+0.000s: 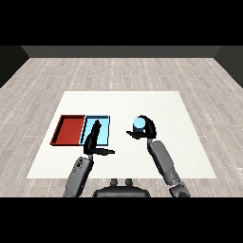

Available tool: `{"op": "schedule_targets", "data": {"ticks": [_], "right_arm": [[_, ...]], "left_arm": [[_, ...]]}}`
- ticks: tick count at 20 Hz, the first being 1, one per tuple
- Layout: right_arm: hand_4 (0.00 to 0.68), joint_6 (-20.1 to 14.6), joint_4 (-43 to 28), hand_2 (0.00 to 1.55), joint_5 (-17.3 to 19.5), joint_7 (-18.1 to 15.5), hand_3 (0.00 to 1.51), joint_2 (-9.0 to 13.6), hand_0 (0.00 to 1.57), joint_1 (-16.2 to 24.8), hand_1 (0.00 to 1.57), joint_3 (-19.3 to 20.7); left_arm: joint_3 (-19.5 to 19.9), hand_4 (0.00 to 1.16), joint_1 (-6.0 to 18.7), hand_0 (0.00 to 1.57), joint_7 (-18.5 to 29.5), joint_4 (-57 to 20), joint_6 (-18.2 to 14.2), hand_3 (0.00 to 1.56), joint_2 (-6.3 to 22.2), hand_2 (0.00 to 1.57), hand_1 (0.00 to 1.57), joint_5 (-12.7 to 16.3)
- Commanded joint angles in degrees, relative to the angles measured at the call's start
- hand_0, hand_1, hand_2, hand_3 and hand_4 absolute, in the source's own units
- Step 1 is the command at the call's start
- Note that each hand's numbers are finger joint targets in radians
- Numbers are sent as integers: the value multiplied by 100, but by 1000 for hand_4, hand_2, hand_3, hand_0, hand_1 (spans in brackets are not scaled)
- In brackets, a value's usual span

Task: Pick the blue can and put it in the blue box

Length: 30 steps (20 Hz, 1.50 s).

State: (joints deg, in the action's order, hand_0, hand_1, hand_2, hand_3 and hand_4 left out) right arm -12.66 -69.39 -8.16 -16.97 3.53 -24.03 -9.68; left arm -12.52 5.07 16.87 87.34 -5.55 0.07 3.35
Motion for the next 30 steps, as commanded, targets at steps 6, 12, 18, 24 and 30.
{"op": "schedule_targets", "data": {"ticks": [6,12,18,24,30], "right_arm": [[568,13,-331,1469,485,464,1387,-287,1435,-189,1435,-8],[551,169,-415,1468,209,90,1379,-349,1458,103,1458,-98],[553,-126,-276,1459,99,435,1360,-352,1437,-401,1437,-379],[560,301,-213,1469,44,211,1382,-298,1444,-260,1444,-152],[564,-613,-69,1464,-347,260,1373,-353,1438,-567,1438,-1059]], "left_arm": [[-353,0,525,0,201,-606,-249,0,-7,0,0,326],[-636,0,1019,0,199,-1243,-409,0,-7,0,0,395],[-963,0,1575,0,474,-1985,-1010,0,-7,0,0,743],[-1561,0,1545,0,20,-1483,-1581,0,-7,0,0,1013],[-1390,0,1363,0,105,-1675,-1086,0,-7,0,0,1065]]}}
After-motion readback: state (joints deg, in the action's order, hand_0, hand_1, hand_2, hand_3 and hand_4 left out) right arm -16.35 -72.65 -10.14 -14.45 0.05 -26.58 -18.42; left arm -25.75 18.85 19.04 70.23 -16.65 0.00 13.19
